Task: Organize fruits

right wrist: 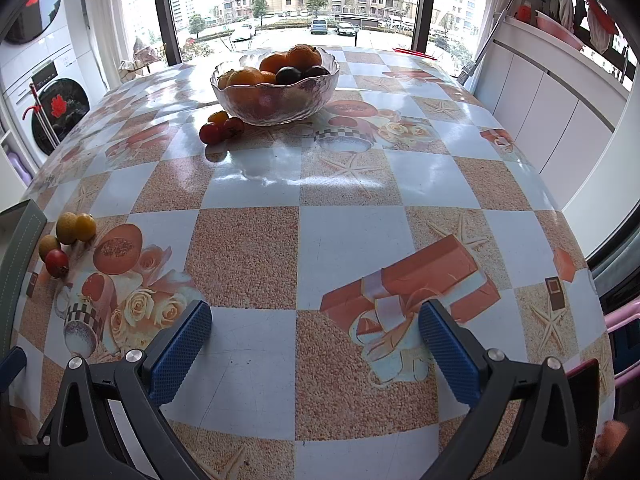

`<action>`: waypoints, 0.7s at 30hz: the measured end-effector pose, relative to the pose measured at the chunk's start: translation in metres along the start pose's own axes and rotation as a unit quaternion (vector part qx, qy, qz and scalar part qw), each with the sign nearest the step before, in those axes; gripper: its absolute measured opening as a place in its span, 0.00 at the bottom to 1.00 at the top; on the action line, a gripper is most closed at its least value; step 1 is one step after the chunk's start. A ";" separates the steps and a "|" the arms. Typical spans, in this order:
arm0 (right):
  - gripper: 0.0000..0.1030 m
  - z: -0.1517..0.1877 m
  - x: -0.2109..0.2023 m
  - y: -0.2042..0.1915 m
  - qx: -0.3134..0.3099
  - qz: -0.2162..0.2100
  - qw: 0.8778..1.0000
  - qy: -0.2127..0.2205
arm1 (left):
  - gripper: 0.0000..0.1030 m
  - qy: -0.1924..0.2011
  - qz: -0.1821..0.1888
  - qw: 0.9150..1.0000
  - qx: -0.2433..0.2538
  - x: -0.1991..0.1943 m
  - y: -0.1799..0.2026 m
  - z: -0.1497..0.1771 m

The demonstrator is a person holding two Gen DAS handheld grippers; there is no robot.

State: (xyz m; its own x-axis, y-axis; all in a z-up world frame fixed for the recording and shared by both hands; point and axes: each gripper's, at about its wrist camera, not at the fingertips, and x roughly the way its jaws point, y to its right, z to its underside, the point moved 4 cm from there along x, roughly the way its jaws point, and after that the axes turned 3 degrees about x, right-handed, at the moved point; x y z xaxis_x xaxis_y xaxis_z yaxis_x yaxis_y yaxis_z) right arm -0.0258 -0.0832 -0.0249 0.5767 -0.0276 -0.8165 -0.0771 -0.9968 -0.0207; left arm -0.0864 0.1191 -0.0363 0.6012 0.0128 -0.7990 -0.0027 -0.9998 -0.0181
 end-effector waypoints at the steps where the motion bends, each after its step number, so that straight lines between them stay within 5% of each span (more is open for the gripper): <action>1: 1.00 0.000 0.000 0.000 0.000 0.000 1.000 0.000 | 0.99 0.000 0.000 1.000 0.000 0.000 0.000 0.000; 21: 1.00 0.000 -0.001 0.000 0.000 -0.001 1.000 0.000 | 0.99 0.000 0.000 1.000 0.000 0.000 0.000 0.000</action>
State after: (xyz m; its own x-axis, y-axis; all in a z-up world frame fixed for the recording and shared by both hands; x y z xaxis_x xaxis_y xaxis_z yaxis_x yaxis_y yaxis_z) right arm -0.0261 -0.0836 -0.0241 0.5768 -0.0266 -0.8165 -0.0765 -0.9968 -0.0216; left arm -0.0861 0.1192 -0.0364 0.6013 0.0124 -0.7989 -0.0029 -0.9998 -0.0177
